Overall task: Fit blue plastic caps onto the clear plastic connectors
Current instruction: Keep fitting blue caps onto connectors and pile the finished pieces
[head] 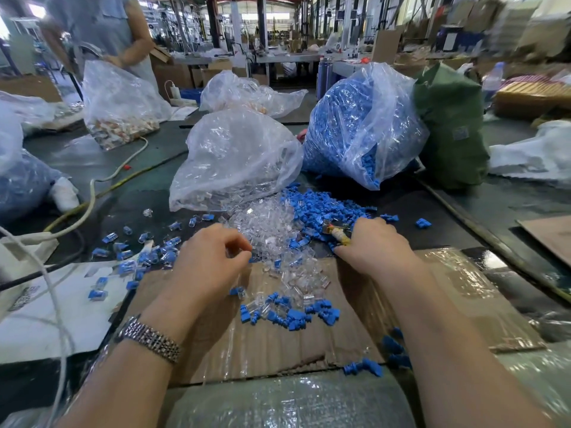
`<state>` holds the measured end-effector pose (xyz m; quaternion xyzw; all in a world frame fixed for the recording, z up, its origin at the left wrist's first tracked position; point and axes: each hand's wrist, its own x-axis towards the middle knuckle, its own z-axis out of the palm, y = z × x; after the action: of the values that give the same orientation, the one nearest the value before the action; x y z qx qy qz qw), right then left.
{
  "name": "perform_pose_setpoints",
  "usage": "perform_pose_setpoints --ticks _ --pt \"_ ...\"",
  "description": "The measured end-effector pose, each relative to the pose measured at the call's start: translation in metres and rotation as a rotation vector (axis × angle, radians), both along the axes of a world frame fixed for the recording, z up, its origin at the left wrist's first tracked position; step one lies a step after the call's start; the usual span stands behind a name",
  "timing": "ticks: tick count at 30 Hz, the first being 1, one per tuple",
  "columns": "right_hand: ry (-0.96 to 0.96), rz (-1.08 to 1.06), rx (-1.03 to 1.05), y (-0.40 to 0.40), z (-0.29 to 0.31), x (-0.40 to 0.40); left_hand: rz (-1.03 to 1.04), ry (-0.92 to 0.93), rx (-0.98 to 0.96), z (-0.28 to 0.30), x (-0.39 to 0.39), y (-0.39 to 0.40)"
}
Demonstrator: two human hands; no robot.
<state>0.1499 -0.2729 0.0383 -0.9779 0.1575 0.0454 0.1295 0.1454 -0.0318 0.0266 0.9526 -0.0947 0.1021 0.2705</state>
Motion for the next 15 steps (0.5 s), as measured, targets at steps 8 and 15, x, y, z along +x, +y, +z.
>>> perform_pose_setpoints --ticks 8,15 --pt "-0.384 0.25 -0.062 0.009 -0.005 0.01 -0.239 0.118 -0.109 0.0 -0.004 -0.006" --pt "-0.315 0.442 -0.254 0.027 -0.017 0.019 -0.27 0.122 -0.038 -0.009 -0.001 -0.01"
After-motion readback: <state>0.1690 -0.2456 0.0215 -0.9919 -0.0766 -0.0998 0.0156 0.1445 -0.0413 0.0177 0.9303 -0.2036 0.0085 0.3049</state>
